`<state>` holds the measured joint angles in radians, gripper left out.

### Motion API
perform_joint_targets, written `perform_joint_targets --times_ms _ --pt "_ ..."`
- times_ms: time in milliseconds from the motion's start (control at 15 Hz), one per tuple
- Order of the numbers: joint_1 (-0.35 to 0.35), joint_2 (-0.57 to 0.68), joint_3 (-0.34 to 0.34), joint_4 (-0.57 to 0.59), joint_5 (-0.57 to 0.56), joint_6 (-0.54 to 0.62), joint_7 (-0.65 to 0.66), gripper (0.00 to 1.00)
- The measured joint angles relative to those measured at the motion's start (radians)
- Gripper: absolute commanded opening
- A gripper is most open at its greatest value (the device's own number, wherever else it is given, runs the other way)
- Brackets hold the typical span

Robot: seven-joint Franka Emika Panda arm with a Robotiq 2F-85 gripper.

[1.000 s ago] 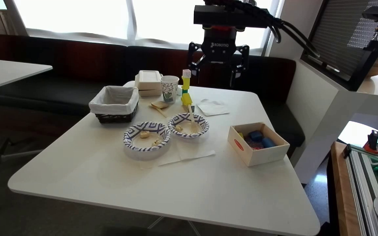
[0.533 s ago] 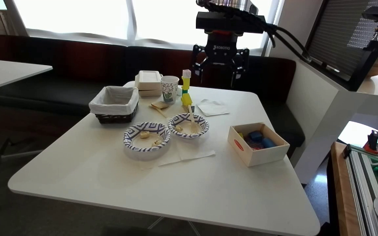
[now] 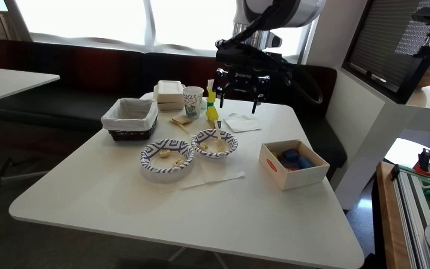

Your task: Use the fork to transfer the object from the left to the right plate

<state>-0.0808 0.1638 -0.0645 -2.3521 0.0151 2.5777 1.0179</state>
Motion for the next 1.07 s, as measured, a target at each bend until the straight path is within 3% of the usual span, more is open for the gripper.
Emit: perform_joint_targets --times_ms 467,1067 --pt "0.013 0.162 -0.023 0.075 0.008 0.144 -0.075 1.0" --pt "0.028 0.229 -0.033 0.127 0.008 0.152 -0.13 1.0"
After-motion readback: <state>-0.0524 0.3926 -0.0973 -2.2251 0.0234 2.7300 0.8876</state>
